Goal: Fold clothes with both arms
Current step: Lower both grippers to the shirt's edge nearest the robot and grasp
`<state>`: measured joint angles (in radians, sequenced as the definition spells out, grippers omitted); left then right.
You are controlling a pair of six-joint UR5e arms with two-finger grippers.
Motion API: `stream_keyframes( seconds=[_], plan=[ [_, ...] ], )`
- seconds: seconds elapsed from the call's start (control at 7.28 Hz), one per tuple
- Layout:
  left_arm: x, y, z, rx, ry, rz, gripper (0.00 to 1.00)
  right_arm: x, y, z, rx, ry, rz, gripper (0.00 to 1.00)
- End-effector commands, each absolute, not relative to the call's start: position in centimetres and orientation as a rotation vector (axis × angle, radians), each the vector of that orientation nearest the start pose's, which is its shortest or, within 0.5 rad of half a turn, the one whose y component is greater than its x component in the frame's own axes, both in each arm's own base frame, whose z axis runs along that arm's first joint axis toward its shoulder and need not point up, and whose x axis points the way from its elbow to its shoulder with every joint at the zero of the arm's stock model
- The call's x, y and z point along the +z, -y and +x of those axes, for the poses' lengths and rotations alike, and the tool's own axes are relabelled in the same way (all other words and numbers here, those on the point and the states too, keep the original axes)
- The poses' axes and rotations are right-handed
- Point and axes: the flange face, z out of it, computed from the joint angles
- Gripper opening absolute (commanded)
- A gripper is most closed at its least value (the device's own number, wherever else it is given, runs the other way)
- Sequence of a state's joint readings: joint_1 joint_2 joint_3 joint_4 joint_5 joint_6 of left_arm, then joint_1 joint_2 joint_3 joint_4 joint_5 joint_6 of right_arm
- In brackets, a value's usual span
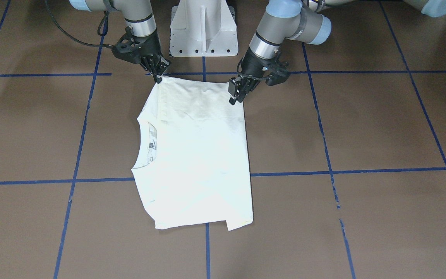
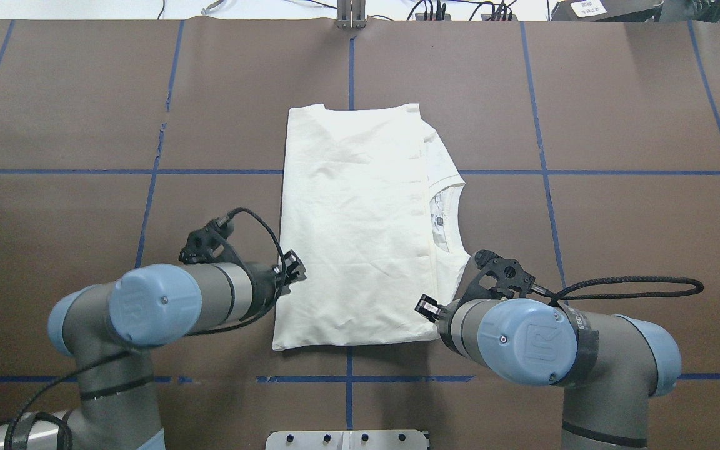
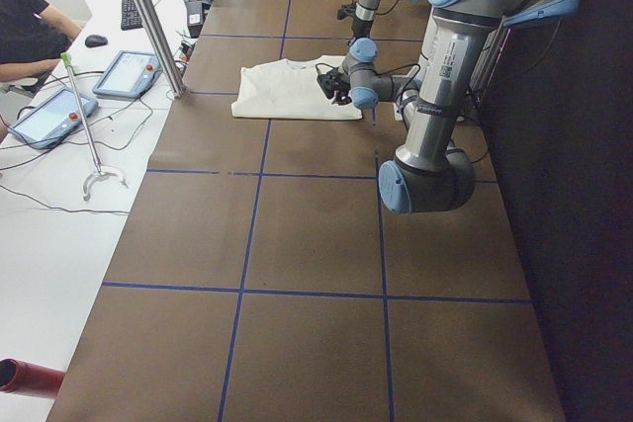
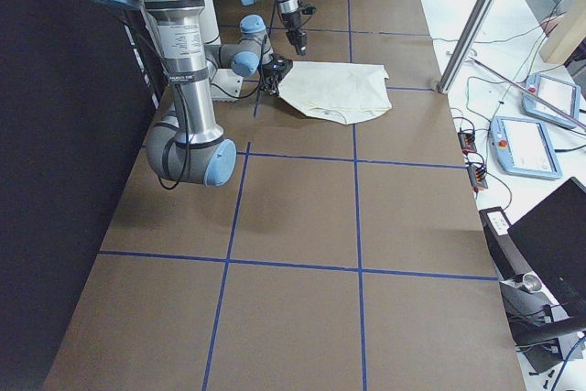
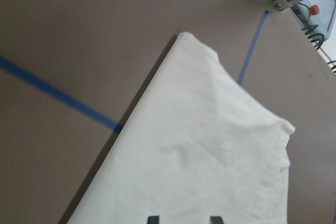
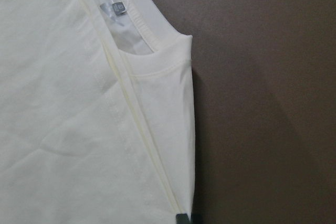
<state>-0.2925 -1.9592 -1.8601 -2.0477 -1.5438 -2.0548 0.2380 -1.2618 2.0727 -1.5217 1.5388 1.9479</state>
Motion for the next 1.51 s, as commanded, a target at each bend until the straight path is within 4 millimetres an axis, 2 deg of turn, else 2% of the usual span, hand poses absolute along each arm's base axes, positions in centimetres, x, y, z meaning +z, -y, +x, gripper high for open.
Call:
stream_keyframes(
  seconds=[0.0,0.27,0.96,1.37],
  plan=[
    [27.1,24.6,56.4,-0.693,-1.07,-0.132,0.43,27.3,25.9,-49.2,0.588,0.874,-0.032,0.0],
    [28.3,24.7,56.5,-0.702,-0.967,-0.112,0.43,27.2,25.9,-49.2,0.588,0.875,-0.033,0.0],
    [27.3,24.5,55.7,-0.7,-0.965,-0.114,0.47,27.1,25.9,-49.2,0.59,0.877,-0.032,0.0],
    [28.1,23.9,56.2,-0.692,-0.926,-0.113,0.47,27.2,25.9,-49.1,0.59,0.876,-0.032,0.0]
  ],
)
